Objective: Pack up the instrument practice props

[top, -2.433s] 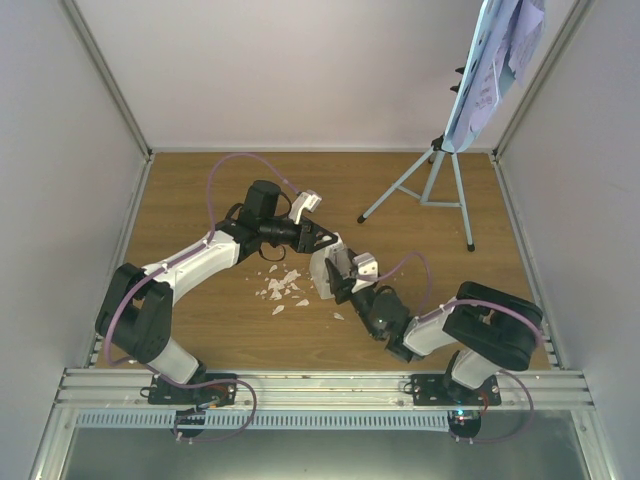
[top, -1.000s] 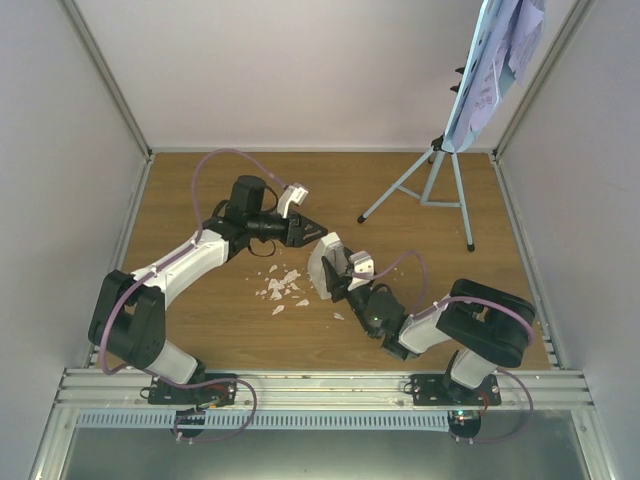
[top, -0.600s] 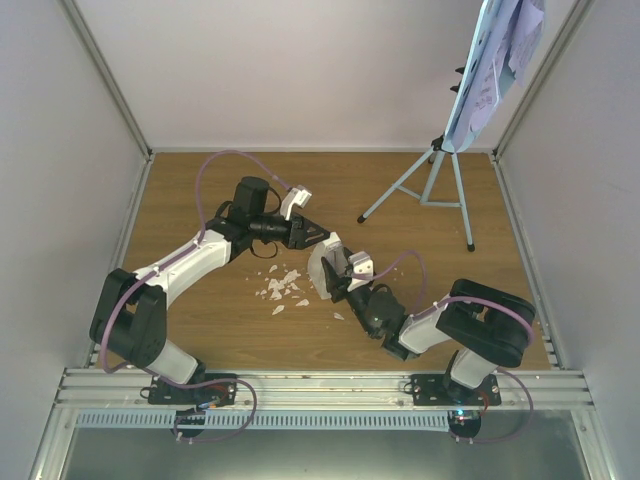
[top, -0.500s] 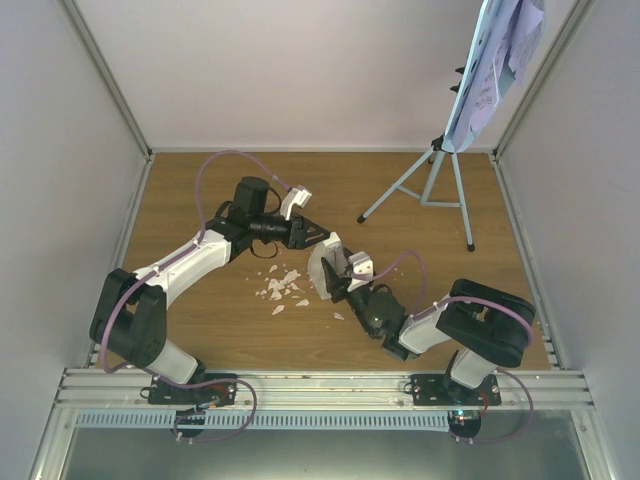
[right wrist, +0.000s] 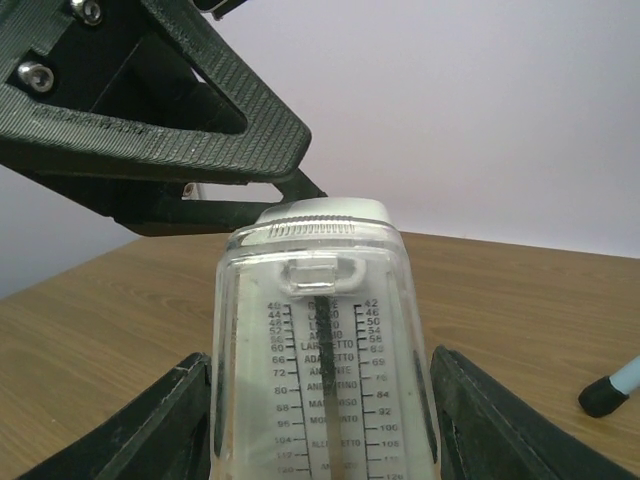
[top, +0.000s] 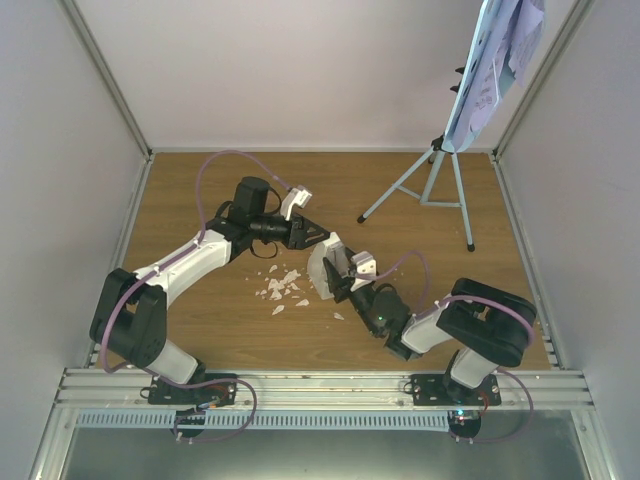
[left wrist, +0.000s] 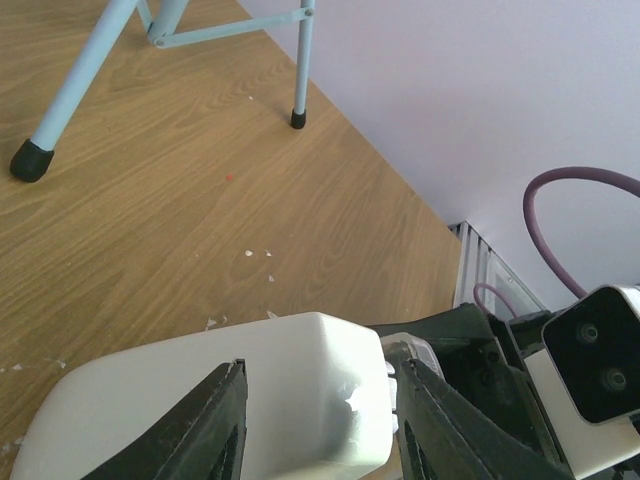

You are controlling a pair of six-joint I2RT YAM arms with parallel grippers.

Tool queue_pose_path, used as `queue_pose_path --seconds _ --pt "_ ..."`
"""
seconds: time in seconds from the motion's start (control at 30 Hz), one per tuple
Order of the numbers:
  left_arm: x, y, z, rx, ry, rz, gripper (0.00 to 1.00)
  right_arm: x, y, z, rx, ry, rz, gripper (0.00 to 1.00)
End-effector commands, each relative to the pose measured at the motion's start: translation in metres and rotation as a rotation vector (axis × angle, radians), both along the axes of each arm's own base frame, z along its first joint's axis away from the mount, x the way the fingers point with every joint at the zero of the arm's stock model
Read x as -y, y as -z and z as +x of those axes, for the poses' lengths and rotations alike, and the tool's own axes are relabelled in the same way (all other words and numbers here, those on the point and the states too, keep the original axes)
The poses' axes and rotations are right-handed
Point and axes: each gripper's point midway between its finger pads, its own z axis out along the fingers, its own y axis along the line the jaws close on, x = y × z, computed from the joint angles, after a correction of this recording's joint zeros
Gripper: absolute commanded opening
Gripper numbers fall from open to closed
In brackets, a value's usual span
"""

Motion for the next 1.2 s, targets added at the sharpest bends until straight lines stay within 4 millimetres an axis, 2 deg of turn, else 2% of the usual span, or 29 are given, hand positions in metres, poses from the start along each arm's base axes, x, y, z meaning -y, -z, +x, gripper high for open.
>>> queue_pose_path --seconds 0.0,0.3,0.7,1.17 --pt "0.006 0.0 -0.003 0.018 0.035 -0.009 0.44 0.016 0.053 0.002 -0.106 0.036 -0.191 0.46" --pt "0.007 0.002 -0.004 0.014 0.041 -0.007 0.43 0.016 0.044 0.001 -0.063 0.007 -0.175 0.46" --pt "0.009 0.005 -0.005 0.009 0.049 -0.004 0.43 0.006 0.052 0.001 -0.064 -0.034 -0.222 0.47" --pt "0.009 0.001 -0.004 0.029 0.041 0.002 0.44 0.001 0.056 0.003 -0.085 -0.047 -0.24 0.56"
